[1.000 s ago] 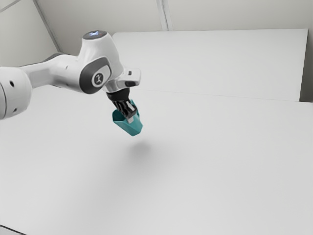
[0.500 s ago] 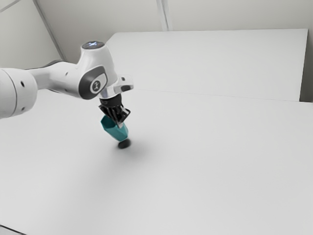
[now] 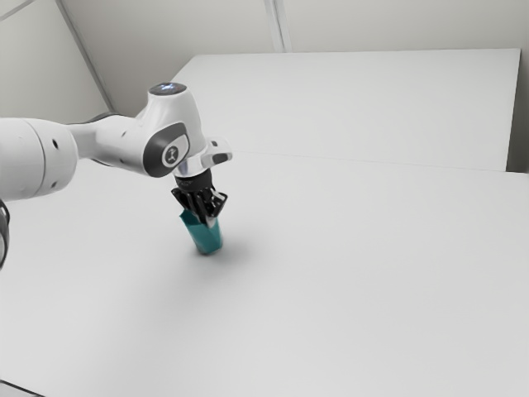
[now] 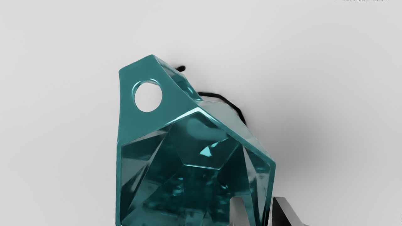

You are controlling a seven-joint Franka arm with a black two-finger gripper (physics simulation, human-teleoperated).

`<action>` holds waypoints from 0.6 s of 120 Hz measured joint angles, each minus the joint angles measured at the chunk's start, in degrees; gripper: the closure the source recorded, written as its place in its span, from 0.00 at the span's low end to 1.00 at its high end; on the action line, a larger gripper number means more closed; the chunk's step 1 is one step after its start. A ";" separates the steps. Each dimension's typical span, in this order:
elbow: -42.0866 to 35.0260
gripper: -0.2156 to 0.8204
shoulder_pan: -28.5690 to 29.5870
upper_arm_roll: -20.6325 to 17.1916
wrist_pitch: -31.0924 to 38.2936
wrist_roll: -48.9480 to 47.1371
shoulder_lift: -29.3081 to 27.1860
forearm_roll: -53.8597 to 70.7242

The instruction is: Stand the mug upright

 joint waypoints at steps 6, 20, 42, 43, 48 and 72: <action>-0.02 0.71 0.00 0.00 0.01 -0.30 0.05 -0.29; 0.05 0.50 -0.08 0.00 0.02 -0.87 -0.50 -0.67; 0.72 0.33 -0.14 0.00 -0.51 -0.76 -3.22 -1.02; 0.85 0.33 -0.13 0.00 -0.59 -0.71 -3.31 -1.09; 2.10 0.30 -0.10 0.01 -1.13 -0.34 -3.57 -1.61; 10.79 0.25 0.10 0.16 -6.66 2.61 -3.79 -5.00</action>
